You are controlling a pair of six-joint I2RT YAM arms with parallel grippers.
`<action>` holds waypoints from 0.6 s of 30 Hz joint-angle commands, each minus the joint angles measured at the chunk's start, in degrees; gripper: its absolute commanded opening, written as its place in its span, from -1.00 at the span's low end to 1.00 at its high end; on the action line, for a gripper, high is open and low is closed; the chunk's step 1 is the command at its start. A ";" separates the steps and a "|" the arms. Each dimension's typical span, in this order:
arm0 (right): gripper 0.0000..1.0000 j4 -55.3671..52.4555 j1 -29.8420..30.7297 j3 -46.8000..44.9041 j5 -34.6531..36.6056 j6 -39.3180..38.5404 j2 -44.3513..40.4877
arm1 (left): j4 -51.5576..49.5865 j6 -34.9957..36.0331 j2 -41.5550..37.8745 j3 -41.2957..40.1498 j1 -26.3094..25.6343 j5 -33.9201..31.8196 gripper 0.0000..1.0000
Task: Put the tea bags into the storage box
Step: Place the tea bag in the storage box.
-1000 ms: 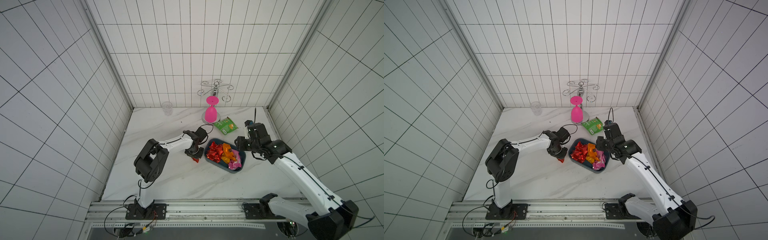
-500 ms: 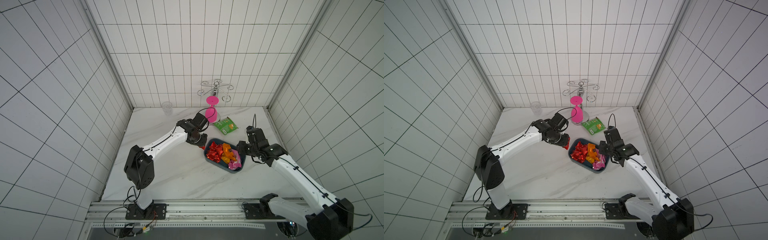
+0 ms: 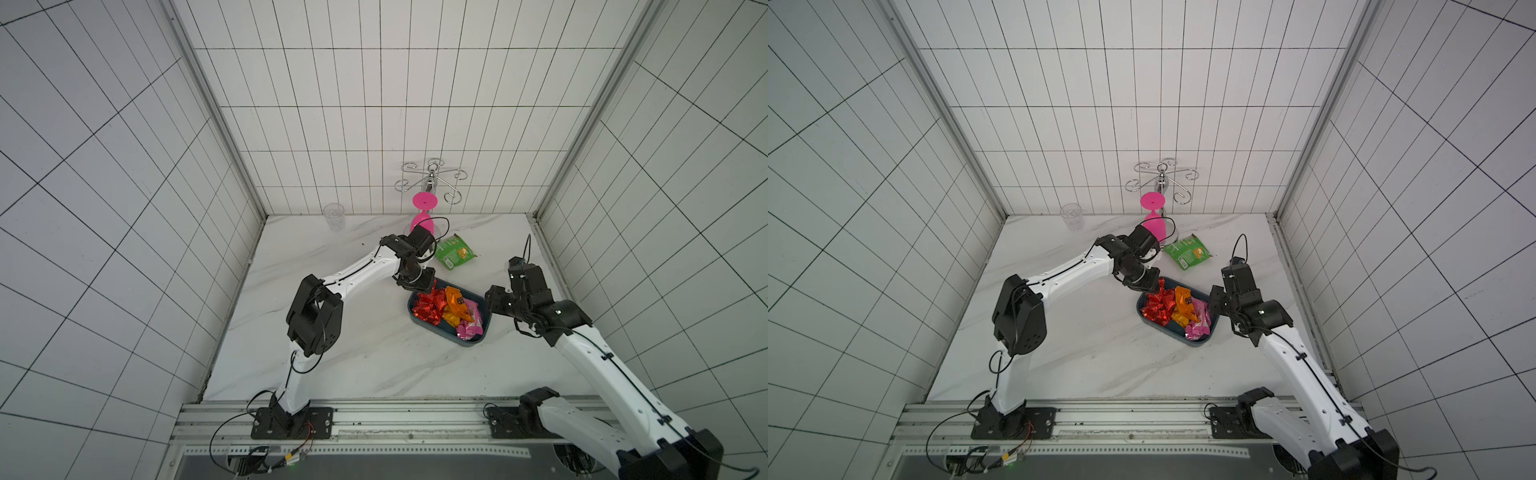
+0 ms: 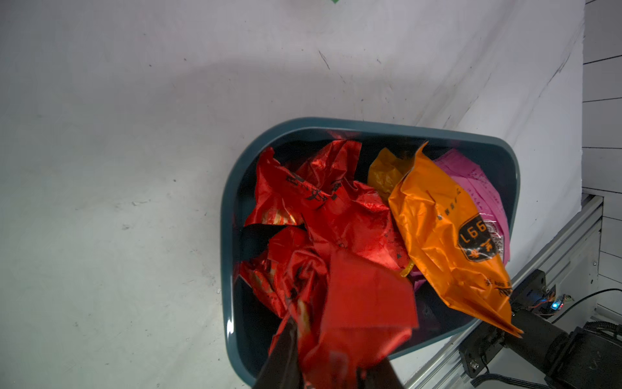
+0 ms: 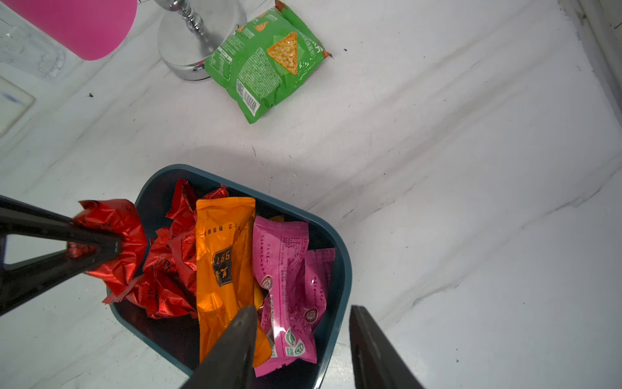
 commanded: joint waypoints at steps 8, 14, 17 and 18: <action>0.31 1.60 -3.67 -3.83 4.95 -0.87 0.32 | 0.05 -0.61 1.82 1.01 -1.27 -1.08 0.12; 0.33 10.96 -7.86 -7.14 8.65 -2.98 5.69 | -0.21 -1.87 -3.38 1.21 -0.65 -4.09 0.46; 0.33 17.64 -9.25 -9.32 12.68 -5.21 8.01 | -0.19 -2.37 -7.73 0.13 0.26 -6.44 0.60; 0.33 20.64 -9.60 -10.61 14.83 -6.38 8.48 | -0.11 -2.41 -9.44 -0.55 0.71 -7.60 0.61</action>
